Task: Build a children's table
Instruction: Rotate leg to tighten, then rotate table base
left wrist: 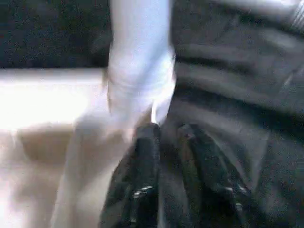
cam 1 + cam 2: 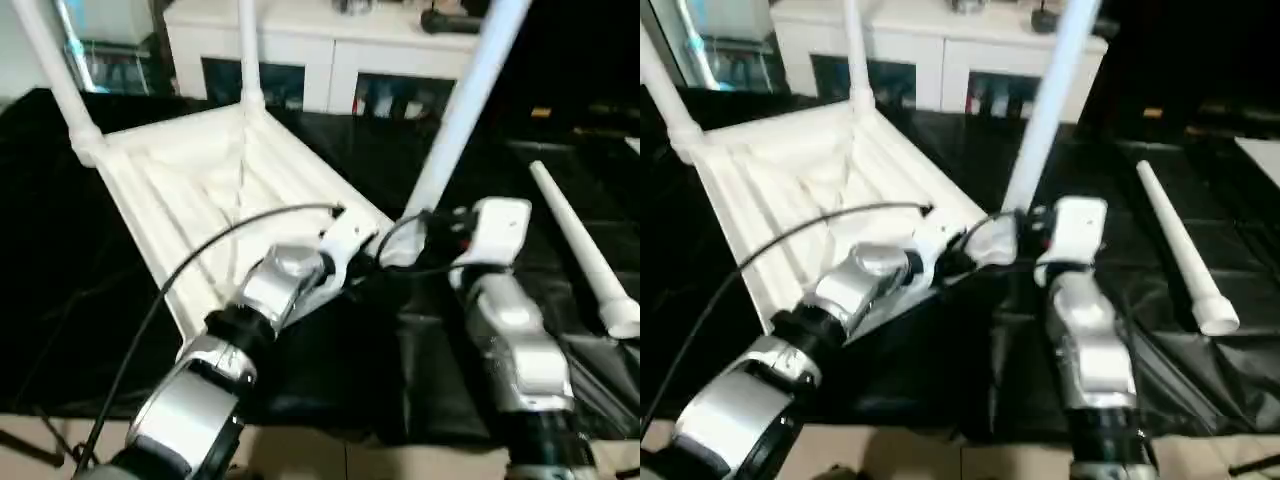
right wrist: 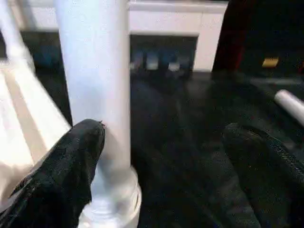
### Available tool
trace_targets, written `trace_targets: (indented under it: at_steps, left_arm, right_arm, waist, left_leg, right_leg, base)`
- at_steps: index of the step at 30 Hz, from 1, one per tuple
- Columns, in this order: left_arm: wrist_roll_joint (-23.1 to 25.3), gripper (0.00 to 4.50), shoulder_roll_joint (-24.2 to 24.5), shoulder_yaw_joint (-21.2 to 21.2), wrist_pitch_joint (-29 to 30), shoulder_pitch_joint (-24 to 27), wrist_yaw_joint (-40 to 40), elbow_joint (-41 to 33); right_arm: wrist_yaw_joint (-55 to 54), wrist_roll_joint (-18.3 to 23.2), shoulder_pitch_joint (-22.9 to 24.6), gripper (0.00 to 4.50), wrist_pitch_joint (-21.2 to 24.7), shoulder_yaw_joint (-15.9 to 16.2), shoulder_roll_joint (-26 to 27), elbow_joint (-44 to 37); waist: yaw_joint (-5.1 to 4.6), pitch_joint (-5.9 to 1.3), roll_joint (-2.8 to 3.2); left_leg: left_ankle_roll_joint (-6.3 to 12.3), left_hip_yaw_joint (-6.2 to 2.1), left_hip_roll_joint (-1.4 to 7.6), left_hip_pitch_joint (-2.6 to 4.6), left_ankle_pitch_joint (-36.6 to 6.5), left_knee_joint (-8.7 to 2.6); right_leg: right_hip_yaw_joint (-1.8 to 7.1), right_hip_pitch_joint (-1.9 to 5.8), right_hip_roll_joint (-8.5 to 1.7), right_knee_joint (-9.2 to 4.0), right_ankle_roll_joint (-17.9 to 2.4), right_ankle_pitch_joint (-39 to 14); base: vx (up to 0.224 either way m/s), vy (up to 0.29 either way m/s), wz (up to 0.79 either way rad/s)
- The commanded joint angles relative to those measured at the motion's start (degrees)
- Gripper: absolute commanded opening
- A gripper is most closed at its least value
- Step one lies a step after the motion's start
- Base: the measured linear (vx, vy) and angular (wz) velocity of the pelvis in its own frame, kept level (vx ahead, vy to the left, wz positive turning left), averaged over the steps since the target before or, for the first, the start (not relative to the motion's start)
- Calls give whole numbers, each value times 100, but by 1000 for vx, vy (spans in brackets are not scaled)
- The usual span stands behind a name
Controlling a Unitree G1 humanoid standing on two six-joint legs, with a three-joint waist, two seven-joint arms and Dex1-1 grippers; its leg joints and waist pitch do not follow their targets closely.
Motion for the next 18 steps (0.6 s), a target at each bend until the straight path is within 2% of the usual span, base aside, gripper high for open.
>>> trace_targets:
  at_steps: [1, 2, 6, 8, 10, 11, 12, 14, 15, 16, 17, 18]
  left_arm:
    - [32, 114, 150, -10, -154, 164, -111, -474]
    - [12, 136, 356, 30, -134, 354, -154, -1014]
    - [-190, 141, 732, 368, -16, 668, -248, -1932]
    - [-479, 141, 1385, 933, 500, 976, -405, -2843]
    - [-551, 141, 1571, 1063, 639, 1057, -483, -3027]
    - [-580, 141, 1838, 1197, 708, 1188, -581, -3213]
    - [-580, 141, 1838, 1197, 708, 1188, -581, -3213]
    - [-230, 141, 2658, 1694, 762, 1517, -384, -3201]
    - [-197, 141, 2838, 1887, 779, 1626, -277, -3167]
    - [-210, 141, 2991, 2120, 724, 1733, -165, -3096]
    - [-197, 141, 3109, 2351, 665, 1838, 27, -3061]
    - [-197, 141, 3109, 2351, 665, 1838, 27, -3061]
  right_arm:
    - [42, 41, 126, 433, 86, -94, -34, -228]
    - [133, 63, 210, 433, 81, -90, -68, -347]
    - [366, 104, 360, 433, 181, 34, -167, -560]
    - [717, 109, 471, 433, 159, 256, -327, -641]
    - [804, 150, 495, 433, 183, 295, -346, -674]
    - [938, 198, 521, 433, 253, 382, -386, -722]
    - [938, 198, 521, 433, 253, 382, -386, -722]
    - [1404, 278, 571, 433, 480, 766, -538, -809]
    - [1515, 304, 590, 433, 544, 854, -555, -846]
    - [1627, 343, 607, 433, 600, 935, -566, -878]
    - [1727, 351, 630, 433, 652, 1008, -581, -916]
    - [1727, 351, 630, 433, 652, 1008, -581, -916]
  waist:
    - [2, -397, 33]
    - [-10, -394, 10]
    - [-58, -388, 19]
    - [-60, -385, 31]
    - [-141, -357, 65]
    - [-141, -351, 69]
    - [-144, -332, 77]
    - [-147, -323, 102]
    - [-161, -327, 99]
    - [-183, -340, 122]
    - [-185, -337, 105]
    - [-167, -343, 119]
  left_leg:
    - [152, -200, 387, 185, -1366, -472]
    - [197, -189, 392, 170, -1314, -461]
    - [242, -161, 385, 172, -1202, -445]
    - [167, -183, 408, 169, -1224, -459]
    - [83, -169, 386, 174, -1398, -476]
    - [-13, -172, 384, 216, -1592, -471]
    - [-109, -169, 385, 217, -1721, -492]
    - [-232, -196, 389, 228, -1877, -515]
    - [-250, -201, 377, 202, -1899, -520]
    - [-332, -218, 371, 196, -1920, -524]
    - [-346, -206, 373, 210, -1938, -529]
    - [-385, -206, 385, 240, -1955, -523]
  right_leg:
    - [199, 210, -330, -340, -1107, -694]
    - [208, 240, -347, -332, -1149, -639]
    - [216, 222, -317, -324, -1190, -616]
    - [205, 237, -321, -273, -1219, -671]
    - [209, 188, -268, -303, -1151, -906]
    - [210, 160, -264, -319, -1112, -1134]
    - [220, 139, -256, -347, -1024, -1335]
    - [220, 126, -241, -341, -927, -1432]
    - [218, 139, -230, -331, -885, -1438]
    - [224, 142, -241, -312, -822, -1405]
    - [229, 123, -234, -337, -811, -1419]
    - [236, 108, -242, -322, -863, -1321]
  base:
    - [0, 0, 0]
    - [0, 0, 0]
    - [0, 0, 0]
    - [0, 0, 0]
    - [0, 0, 0]
    - [0, 0, 0]
    - [0, 0, 0]
    - [0, 0, 0]
    - [0, 0, 0]
    - [0, 0, 0]
    - [0, 0, 0]
    - [0, 0, 0]
